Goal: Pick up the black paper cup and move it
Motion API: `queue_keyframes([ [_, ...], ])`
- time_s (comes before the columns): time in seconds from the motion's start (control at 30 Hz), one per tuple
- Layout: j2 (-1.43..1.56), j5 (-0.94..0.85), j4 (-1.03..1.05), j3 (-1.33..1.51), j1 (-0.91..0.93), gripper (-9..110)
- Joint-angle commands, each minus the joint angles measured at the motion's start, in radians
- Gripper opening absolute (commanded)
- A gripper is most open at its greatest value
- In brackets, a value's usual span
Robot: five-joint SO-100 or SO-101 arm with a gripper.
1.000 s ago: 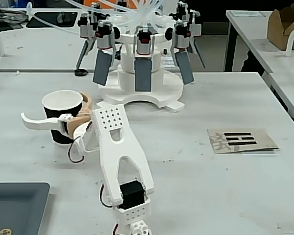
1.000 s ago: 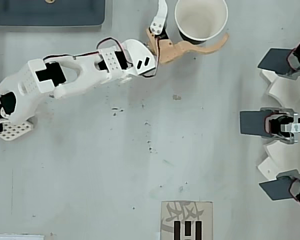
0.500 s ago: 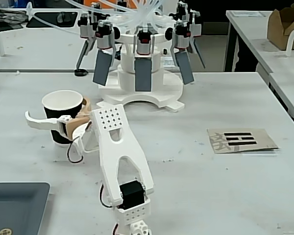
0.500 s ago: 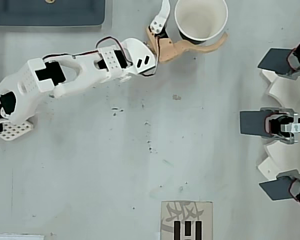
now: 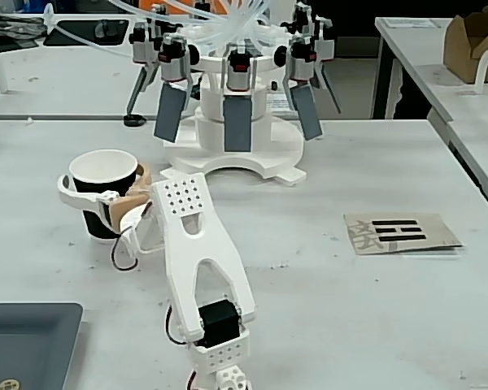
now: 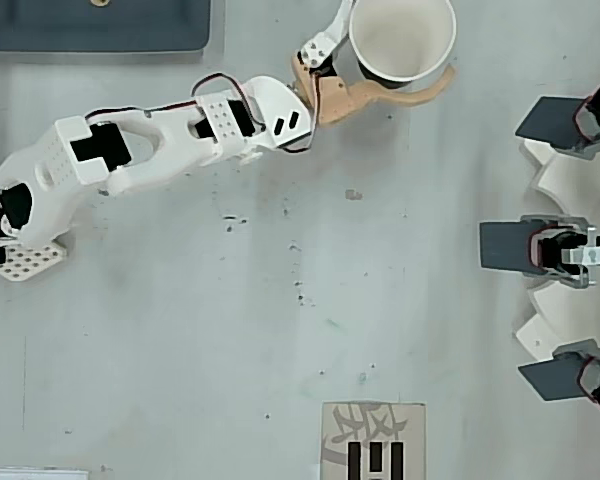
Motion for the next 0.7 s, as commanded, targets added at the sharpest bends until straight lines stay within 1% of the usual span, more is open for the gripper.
queue_keyframes([
  [0.0, 0.008, 0.005, -0.002, -0.049, -0.011, 24],
  [0.4, 0.046, -0.005, 0.006, -0.044, -0.009, 11],
  [0.67, 0.121, -0.018, 0.040, 0.005, -0.008, 9],
])
